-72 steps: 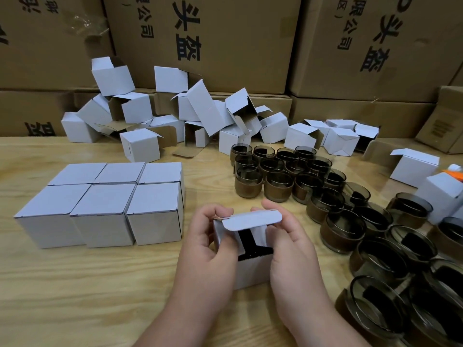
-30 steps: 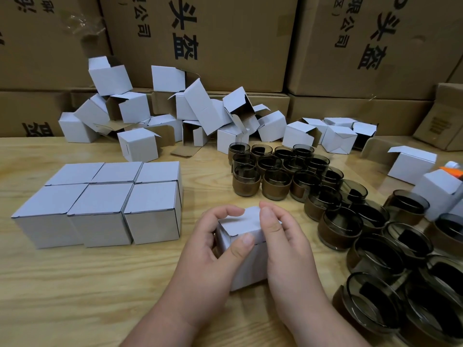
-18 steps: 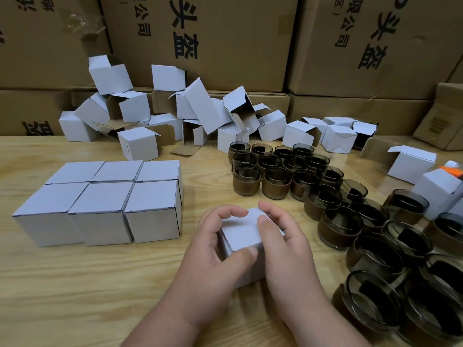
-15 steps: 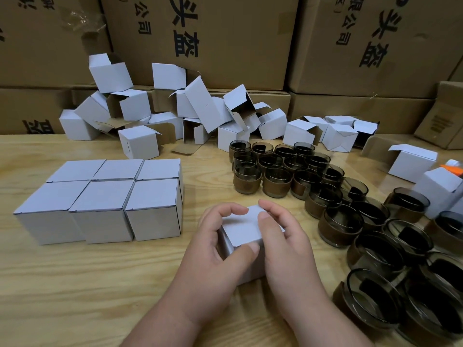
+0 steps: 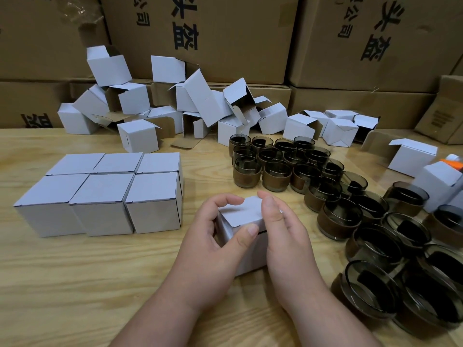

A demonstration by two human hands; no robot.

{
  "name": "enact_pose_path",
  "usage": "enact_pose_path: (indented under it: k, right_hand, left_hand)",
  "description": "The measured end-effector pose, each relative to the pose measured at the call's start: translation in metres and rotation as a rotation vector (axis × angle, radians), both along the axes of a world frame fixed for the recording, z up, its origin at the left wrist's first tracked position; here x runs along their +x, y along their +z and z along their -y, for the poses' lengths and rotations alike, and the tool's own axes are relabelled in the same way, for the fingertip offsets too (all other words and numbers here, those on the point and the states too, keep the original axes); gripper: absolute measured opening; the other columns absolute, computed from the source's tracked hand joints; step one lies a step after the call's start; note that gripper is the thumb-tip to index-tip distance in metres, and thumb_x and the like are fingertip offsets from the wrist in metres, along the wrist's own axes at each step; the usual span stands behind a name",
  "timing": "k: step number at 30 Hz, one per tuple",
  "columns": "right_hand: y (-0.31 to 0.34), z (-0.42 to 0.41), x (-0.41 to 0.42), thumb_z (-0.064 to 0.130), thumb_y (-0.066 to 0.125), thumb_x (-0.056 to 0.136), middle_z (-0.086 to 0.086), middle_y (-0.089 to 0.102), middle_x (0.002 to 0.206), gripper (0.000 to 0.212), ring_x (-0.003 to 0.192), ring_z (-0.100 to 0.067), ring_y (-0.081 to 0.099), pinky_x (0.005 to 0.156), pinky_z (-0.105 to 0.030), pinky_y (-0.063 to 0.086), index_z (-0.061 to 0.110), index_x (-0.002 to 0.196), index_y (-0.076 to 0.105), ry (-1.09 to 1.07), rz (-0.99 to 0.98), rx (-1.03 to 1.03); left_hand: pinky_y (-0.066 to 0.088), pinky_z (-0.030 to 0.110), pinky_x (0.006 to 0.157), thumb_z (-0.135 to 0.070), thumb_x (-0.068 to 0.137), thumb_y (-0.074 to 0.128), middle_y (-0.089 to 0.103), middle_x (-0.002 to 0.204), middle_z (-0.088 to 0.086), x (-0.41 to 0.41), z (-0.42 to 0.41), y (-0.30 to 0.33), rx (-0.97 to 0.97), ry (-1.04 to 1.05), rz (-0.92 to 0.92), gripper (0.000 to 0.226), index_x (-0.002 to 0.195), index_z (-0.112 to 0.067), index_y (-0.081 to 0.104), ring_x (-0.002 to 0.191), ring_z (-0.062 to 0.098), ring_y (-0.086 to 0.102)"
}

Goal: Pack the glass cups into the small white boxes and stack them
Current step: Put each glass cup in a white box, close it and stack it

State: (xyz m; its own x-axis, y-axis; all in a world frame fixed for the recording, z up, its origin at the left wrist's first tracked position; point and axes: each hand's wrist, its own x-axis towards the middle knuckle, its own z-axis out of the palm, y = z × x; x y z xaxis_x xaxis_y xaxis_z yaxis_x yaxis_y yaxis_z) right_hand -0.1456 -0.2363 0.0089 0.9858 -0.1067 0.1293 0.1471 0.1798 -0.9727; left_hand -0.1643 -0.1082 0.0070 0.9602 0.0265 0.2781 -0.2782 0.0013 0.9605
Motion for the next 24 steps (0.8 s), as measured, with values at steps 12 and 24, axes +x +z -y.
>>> enact_pose_path:
  k: [12, 24]
  right_hand:
    - [0.0006, -0.0003, -0.0025, 0.063, 0.057, 0.080, 0.031, 0.070, 0.105, 0.049, 0.098, 0.009, 0.067, 0.074, -0.007, 0.050, 0.036, 0.119, 0.068, 0.012, 0.018, -0.014]
    - [0.0010, 0.0010, -0.0028, 0.062, 0.055, 0.078, 0.040, 0.067, 0.100, 0.045, 0.094, 0.018, 0.063, 0.070, -0.001, 0.045, 0.038, 0.115, 0.066, 0.031, 0.033, -0.026]
  left_hand:
    - [0.052, 0.021, 0.083, -0.050, 0.068, 0.077, 0.070, 0.112, -0.010, 0.0009, -0.0035, -0.0014, -0.015, -0.040, -0.036, 0.049, 0.115, -0.047, 0.062, 0.103, 0.010, 0.066]
    - [0.049, 0.013, 0.072, -0.047, 0.069, 0.065, 0.070, 0.097, -0.019, 0.0022, -0.0016, 0.0002, -0.123, -0.074, -0.033, 0.042, 0.109, -0.037, 0.066, 0.088, 0.000, 0.065]
